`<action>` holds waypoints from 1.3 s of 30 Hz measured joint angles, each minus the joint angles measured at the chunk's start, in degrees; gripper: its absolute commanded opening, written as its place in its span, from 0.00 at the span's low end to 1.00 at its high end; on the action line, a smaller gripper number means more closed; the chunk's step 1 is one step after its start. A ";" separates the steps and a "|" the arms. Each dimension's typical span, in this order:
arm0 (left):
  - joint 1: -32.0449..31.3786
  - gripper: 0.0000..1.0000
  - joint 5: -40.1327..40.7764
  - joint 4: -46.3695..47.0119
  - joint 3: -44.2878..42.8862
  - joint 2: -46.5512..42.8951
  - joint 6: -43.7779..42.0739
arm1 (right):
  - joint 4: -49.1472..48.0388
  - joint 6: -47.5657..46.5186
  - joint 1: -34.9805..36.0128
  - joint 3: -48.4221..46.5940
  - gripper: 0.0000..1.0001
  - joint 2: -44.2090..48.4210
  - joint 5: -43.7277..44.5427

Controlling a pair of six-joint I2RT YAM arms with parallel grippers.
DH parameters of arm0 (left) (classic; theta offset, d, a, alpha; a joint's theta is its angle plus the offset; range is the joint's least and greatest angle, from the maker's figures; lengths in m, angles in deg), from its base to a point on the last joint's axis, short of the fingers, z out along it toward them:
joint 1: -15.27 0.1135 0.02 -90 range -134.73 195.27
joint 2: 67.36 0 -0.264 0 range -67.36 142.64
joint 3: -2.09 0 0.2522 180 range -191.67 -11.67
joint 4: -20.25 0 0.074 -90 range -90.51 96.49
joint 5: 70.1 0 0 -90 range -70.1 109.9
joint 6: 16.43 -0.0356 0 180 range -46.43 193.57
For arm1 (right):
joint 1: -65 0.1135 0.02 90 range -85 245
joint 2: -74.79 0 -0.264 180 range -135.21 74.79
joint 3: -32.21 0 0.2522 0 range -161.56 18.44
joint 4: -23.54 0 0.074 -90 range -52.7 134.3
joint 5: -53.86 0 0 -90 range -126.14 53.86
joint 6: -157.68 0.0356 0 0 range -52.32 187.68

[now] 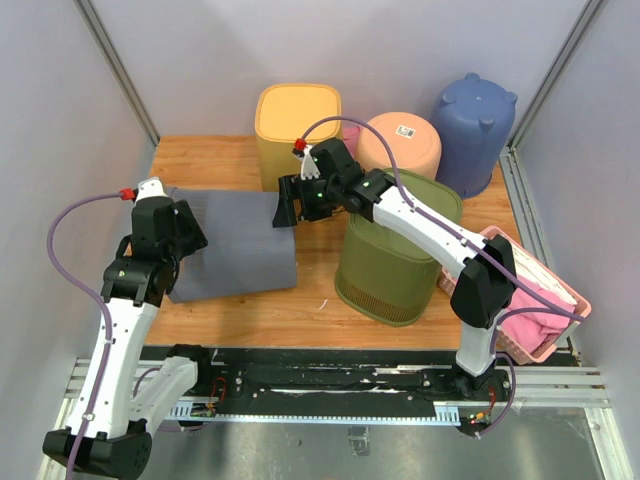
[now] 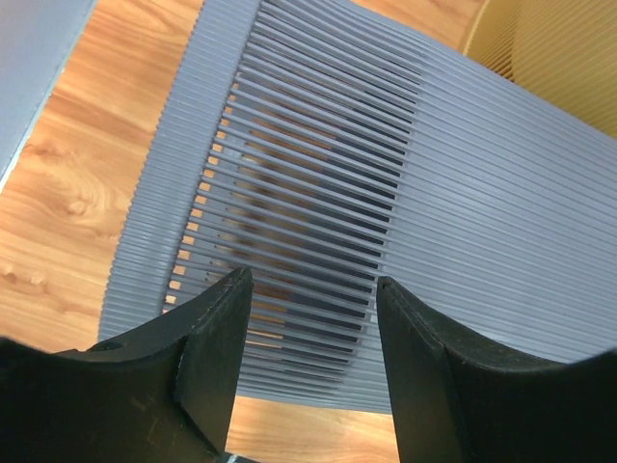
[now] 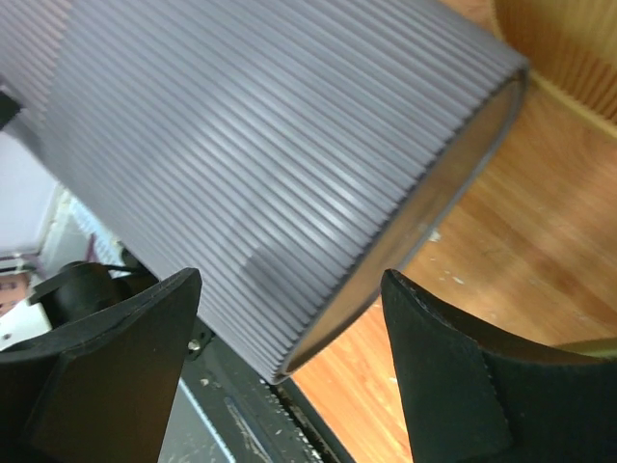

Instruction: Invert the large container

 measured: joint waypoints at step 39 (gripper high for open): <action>12.74 0.79 -6.51 -3.37 -20.17 14.14 -3.45 | 15.32 -6.69 17.51 -11.37 0.74 2.03 41.68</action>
